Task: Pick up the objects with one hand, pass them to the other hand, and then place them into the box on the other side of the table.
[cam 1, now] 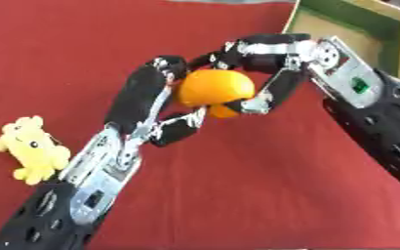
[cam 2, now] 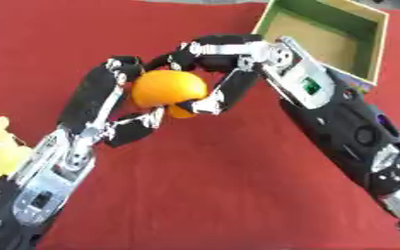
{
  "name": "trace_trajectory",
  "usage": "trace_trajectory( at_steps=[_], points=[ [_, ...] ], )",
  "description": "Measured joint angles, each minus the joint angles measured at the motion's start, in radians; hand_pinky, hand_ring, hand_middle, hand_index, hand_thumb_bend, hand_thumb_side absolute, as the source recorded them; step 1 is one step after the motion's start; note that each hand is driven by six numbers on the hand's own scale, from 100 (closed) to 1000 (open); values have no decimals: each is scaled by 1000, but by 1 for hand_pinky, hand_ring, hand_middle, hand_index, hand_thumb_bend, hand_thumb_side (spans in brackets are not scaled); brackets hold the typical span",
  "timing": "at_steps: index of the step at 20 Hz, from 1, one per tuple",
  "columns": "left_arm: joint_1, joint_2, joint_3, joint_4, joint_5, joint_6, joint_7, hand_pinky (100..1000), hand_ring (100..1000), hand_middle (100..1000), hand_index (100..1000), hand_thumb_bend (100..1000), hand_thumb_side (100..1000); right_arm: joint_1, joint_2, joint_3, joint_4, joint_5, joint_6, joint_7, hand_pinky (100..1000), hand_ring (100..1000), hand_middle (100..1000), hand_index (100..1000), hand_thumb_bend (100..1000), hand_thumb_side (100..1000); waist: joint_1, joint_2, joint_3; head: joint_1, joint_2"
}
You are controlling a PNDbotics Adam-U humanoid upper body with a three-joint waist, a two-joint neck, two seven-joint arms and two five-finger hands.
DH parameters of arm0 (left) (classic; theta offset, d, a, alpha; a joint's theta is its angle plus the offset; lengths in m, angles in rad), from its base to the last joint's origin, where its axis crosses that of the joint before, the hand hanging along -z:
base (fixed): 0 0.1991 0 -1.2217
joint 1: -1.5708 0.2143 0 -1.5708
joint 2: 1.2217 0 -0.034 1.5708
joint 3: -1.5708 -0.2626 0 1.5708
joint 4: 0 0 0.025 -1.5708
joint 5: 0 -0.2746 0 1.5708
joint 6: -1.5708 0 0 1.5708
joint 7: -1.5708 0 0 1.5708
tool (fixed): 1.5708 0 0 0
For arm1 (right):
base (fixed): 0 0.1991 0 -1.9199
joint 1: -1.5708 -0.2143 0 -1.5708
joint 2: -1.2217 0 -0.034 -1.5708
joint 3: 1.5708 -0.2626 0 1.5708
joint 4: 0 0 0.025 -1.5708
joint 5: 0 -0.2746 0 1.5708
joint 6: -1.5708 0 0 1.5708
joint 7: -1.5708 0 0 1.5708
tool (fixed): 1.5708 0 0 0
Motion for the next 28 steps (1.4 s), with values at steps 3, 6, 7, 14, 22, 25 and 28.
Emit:
trace_trajectory(
  at_steps=[3,6,7,14,22,25,28],
  points=[
    [9,11,0,-2,16,-25,-9,664,708,611,815,593,506,1,-8,-10,0,-6,1,1,865,1000,287,447,100,133,2,0,0,-7,0],
    [18,28,0,-8,18,-62,-28,675,726,631,845,732,608,1,-8,-16,0,-8,0,0,863,1000,284,447,100,131,2,0,0,-10,1],
    [21,33,1,-12,18,-74,-33,674,726,631,847,753,615,1,-8,-17,0,-8,-1,-1,863,1000,283,447,100,131,3,0,0,-11,1],
    [41,58,9,-29,22,-110,-38,668,731,637,861,786,623,0,-9,-31,9,-10,-5,-5,860,1000,281,446,100,129,4,0,-1,-17,4],
    [84,85,39,-49,36,-77,-11,658,725,627,854,716,639,18,-33,-62,18,-22,-13,-13,861,1000,285,450,100,135,10,-3,-17,-22,9],
    [106,104,53,-66,47,-57,-6,654,721,620,833,636,627,29,-53,-90,18,-47,-15,-15,863,1000,289,455,100,136,13,-8,-28,-27,9],
    [128,123,71,-90,62,-33,-4,652,720,615,827,611,621,42,-86,-138,19,-86,-15,-15,863,1000,291,457,100,131,17,-11,-37,-33,9]
  ],
)
